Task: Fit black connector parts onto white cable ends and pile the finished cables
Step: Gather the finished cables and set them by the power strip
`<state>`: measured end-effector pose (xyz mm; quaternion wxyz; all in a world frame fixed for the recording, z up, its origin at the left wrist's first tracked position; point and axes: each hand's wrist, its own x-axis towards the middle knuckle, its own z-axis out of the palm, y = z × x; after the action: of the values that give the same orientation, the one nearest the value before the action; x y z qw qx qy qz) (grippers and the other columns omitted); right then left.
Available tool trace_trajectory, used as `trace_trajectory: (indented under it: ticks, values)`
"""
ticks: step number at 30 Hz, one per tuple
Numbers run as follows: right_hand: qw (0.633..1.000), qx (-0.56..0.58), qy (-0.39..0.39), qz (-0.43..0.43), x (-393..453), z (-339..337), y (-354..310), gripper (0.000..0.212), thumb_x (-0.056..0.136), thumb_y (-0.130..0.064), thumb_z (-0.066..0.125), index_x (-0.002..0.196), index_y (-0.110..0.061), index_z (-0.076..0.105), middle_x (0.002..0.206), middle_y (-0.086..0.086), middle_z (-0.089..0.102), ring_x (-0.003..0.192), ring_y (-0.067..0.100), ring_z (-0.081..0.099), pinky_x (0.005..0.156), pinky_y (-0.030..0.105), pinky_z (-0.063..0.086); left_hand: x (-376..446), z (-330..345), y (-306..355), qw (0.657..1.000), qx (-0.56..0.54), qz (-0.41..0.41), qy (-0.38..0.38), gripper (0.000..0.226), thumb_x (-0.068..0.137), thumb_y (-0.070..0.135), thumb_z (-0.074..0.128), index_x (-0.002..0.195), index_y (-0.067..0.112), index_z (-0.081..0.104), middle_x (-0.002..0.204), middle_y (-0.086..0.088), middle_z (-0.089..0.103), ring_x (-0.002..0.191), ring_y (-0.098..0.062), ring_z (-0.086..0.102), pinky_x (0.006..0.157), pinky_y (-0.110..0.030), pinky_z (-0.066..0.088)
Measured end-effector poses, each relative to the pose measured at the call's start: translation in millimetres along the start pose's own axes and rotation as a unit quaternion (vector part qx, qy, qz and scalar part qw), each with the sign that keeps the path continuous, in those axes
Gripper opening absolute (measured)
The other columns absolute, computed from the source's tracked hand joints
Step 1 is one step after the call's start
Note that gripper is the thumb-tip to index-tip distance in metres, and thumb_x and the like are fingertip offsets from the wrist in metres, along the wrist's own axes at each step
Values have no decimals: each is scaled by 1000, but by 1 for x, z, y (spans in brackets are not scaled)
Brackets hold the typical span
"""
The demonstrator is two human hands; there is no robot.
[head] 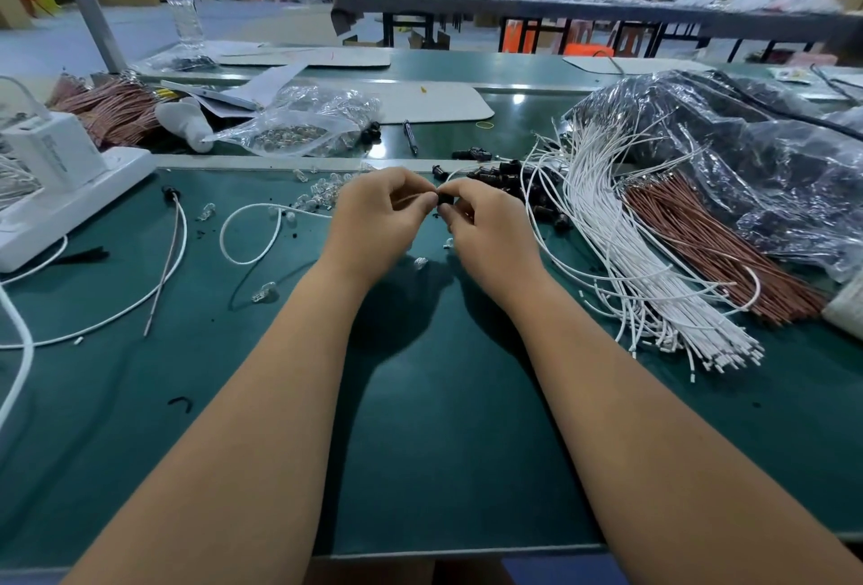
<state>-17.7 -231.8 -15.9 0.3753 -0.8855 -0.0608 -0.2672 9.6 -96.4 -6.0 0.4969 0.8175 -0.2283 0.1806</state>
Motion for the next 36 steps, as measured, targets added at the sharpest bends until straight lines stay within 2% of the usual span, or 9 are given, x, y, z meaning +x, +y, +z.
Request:
trace_trajectory:
  ticks: [3,5,7,11,15,21,27,33,36]
  values:
    - [1000,27,16,1,0,0,0,14,90,-11,62,99,-17,70,64,-13,54,61,4,49,62,25,40,1,-4,-1,997,-63,-38,-16,8,88,5,66,93,6,72,74,0,69,68,-5,62,68,-18,51]
    - [999,38,24,3,-1,0,0,14,88,-9,63,98,-17,70,62,-10,52,59,7,48,61,27,41,1,-6,-2,995,-81,-47,-26,10,89,4,64,93,8,72,76,-5,69,73,-15,62,72,-24,52]
    - [998,49,27,8,-1,0,-1,14,87,-9,65,98,-16,70,63,-8,53,60,10,49,63,28,44,1,-6,-3,994,-89,-58,-26,9,88,4,65,90,10,72,74,-4,69,71,-16,61,69,-22,51]
    - [995,78,37,39,-1,-2,-1,18,85,-10,69,102,-15,67,73,-7,57,66,6,55,63,16,47,3,-8,-8,993,-91,-81,-1,12,89,7,65,82,15,70,70,3,68,62,-4,59,63,-12,47]
    - [988,120,69,64,0,-5,-1,12,83,-4,70,88,-13,63,77,1,62,65,7,56,51,5,41,4,-11,-14,991,-87,-96,22,8,89,9,64,85,12,70,69,5,68,56,7,57,61,-6,43]
    - [990,110,69,57,0,-6,-3,9,85,-6,68,82,-15,67,71,-5,63,64,6,57,59,10,45,5,-12,-17,990,-87,-104,22,10,89,10,65,83,14,70,68,7,67,55,8,55,59,-6,42]
    - [990,112,81,35,-1,-5,-1,12,85,-7,68,86,-19,67,71,-3,64,62,7,58,52,9,43,6,-13,-19,989,-96,-109,6,16,89,12,66,76,21,70,61,13,67,53,8,54,57,-5,40]
    - [993,34,103,-44,-3,-4,0,8,82,-7,68,85,-15,69,73,-5,63,59,11,53,62,32,51,5,-15,-19,989,-93,-120,3,16,88,13,66,75,21,70,57,15,66,50,8,52,54,-4,38]
    - [992,-1,100,-79,-5,-7,0,7,83,-7,67,85,-12,71,77,-1,64,62,15,54,63,38,51,5,-15,-18,988,-90,-126,2,15,89,12,65,76,20,69,55,16,65,48,9,52,53,-3,37]
